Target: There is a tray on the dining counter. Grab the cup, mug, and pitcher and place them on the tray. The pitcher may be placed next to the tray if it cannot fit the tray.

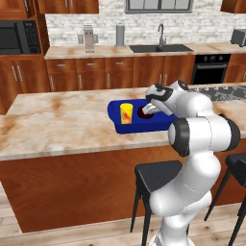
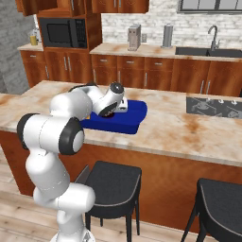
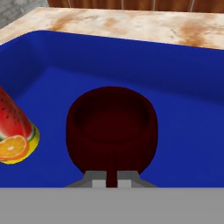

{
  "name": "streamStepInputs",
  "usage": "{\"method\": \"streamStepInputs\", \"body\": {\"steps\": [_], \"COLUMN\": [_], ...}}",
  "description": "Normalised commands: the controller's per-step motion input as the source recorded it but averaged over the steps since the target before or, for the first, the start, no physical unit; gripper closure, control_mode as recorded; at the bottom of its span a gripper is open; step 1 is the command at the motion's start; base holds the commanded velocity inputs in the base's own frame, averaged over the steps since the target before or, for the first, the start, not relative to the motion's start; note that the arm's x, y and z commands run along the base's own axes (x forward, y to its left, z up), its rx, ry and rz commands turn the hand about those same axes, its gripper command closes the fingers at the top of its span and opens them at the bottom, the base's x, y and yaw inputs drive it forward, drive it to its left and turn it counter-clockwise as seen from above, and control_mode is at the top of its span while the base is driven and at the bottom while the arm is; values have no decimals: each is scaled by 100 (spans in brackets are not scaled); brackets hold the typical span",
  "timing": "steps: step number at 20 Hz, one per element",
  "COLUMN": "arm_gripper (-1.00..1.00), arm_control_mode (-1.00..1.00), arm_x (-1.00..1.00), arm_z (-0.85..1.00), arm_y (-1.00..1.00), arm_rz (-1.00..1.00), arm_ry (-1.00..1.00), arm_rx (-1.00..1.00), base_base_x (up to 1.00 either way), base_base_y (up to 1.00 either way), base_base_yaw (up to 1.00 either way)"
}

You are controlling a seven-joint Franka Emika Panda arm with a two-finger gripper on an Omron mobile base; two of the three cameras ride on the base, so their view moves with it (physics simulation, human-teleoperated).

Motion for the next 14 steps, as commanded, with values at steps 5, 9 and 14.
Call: {"method": "streamStepInputs", "body": {"steps": [5, 9, 14], "arm_gripper": [-100, -100, -100], "arm_control_mode": [-100, -100, -100], "arm_x": [0, 0, 0], "arm_z": [0, 0, 0], "arm_y": [0, 0, 0], "arm_rz": [0, 0, 0], "arm_ry": [0, 0, 0], "arm_rx": [0, 0, 0], "base_base_x": [0, 0, 0], "base_base_y": [0, 0, 0], "base_base_yaw": [0, 0, 0]}}
